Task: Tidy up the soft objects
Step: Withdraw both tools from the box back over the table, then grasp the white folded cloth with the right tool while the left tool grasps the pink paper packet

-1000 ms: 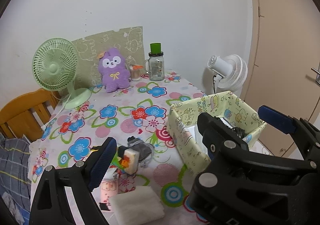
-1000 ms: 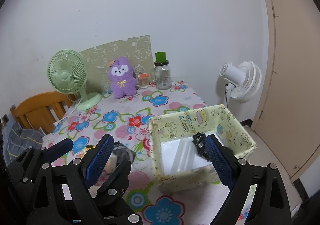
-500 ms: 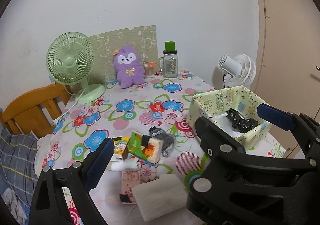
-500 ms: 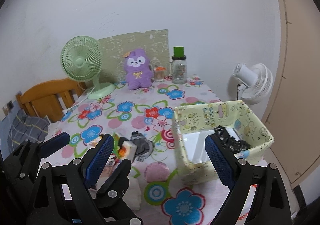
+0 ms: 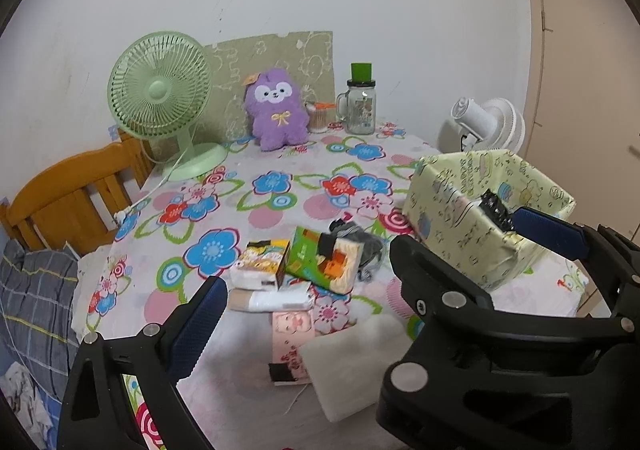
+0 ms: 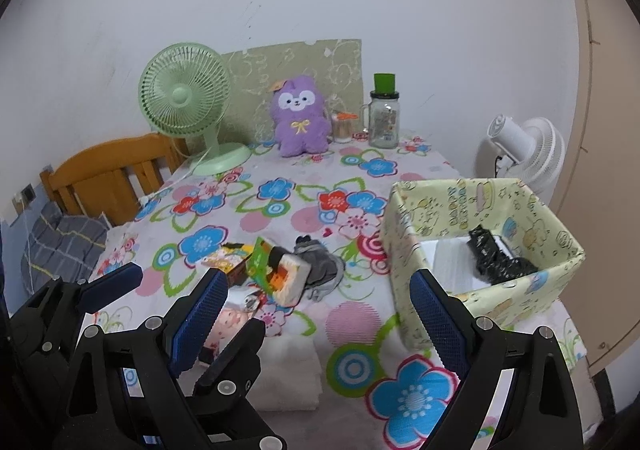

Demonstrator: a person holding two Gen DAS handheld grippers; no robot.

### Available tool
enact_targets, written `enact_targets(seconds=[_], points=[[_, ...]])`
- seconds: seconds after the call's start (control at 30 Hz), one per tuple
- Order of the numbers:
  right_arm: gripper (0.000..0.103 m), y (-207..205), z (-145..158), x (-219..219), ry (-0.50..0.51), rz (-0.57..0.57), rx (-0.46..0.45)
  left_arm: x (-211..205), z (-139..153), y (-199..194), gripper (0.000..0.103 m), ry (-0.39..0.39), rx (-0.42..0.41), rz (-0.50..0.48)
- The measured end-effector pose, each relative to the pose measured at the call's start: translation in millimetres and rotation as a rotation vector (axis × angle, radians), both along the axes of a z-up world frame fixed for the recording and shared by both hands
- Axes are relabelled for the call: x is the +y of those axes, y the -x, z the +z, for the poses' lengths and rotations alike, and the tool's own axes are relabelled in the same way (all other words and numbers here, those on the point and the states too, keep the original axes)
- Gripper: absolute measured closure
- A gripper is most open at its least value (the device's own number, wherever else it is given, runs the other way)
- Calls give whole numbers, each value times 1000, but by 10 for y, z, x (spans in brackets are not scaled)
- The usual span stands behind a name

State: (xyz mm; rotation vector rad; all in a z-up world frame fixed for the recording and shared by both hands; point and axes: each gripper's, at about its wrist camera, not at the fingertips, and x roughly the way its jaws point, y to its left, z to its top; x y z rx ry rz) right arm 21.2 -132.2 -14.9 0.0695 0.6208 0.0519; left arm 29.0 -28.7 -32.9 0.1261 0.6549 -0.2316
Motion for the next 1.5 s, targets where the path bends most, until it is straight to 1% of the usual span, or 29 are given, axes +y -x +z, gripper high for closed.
enact_targets(seconds=[0.43, 0.53, 0.67, 1.0, 1.23, 1.37, 1.4, 1.43, 1.5], points=[[9, -51, -329, 250, 12, 41, 62, 308, -381, -113, 4, 9, 74, 28], [9, -70, -411, 295, 13, 48, 79, 357, -461, -122, 4, -8, 81, 31], [9, -103, -520, 331, 9, 50, 110, 375, -551, -122, 4, -38, 87, 25], [9, -231, -778, 366, 14, 51, 191, 436, -769, -203, 4, -32, 138, 30], [9, -308, -920, 354, -16, 56, 245, 435, -851, -228, 4, -22, 157, 34], [9, -347, -999, 365, -21, 50, 271, 404, -897, -232, 4, -36, 160, 29], [12, -354, -1015, 370, -23, 50, 275, 395, -904, -229, 4, -39, 159, 28], [17, -356, -1023, 374, -28, 55, 276, 393, -911, -227, 4, -41, 160, 27], [25, -360, -1036, 404, -29, 60, 279, 378, -923, -230, 2, -46, 161, 23]])
